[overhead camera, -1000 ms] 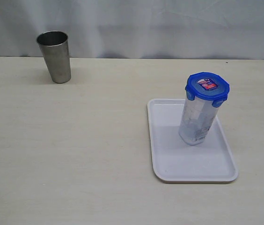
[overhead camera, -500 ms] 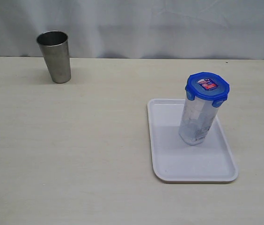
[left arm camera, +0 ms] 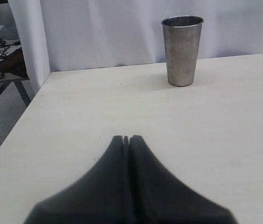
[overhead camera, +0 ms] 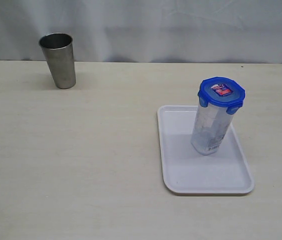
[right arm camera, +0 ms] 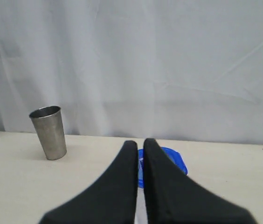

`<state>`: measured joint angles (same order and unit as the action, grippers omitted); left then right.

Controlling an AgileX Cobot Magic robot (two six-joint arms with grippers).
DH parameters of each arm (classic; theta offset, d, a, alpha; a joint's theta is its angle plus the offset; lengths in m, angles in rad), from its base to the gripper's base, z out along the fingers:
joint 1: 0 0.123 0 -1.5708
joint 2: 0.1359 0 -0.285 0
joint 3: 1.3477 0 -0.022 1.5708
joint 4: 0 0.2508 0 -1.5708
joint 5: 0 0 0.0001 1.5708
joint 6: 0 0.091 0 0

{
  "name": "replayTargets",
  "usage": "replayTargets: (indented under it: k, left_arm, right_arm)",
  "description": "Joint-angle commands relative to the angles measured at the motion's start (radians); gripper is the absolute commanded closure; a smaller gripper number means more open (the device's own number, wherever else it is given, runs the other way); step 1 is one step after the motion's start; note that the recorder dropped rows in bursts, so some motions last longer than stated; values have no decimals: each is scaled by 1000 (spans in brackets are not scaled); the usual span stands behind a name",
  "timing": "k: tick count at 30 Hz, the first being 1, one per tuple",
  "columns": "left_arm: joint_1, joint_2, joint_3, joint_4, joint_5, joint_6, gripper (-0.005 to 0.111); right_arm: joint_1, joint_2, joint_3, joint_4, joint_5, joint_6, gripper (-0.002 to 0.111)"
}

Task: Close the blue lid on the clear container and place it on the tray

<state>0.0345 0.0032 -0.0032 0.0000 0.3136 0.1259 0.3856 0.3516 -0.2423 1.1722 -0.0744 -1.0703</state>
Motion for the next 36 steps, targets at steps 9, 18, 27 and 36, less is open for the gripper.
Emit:
replayTargets:
  k: [9, 18, 27, 36]
  left_arm:
    - [0, -3, 3, 7, 4, -10, 107]
    - [0, -3, 3, 7, 4, -10, 107]
    - [0, -3, 3, 7, 4, -10, 107]
    - [0, -3, 3, 7, 2, -10, 107]
  right_arm:
    - [-2, -340, 242, -672, -282, 590, 104]
    - [-46, -352, 242, -994, -295, 717, 104]
    - [-215, -352, 242, -1198, -296, 802, 104]
    - [-317, -352, 242, -1271, -144, 896, 104]
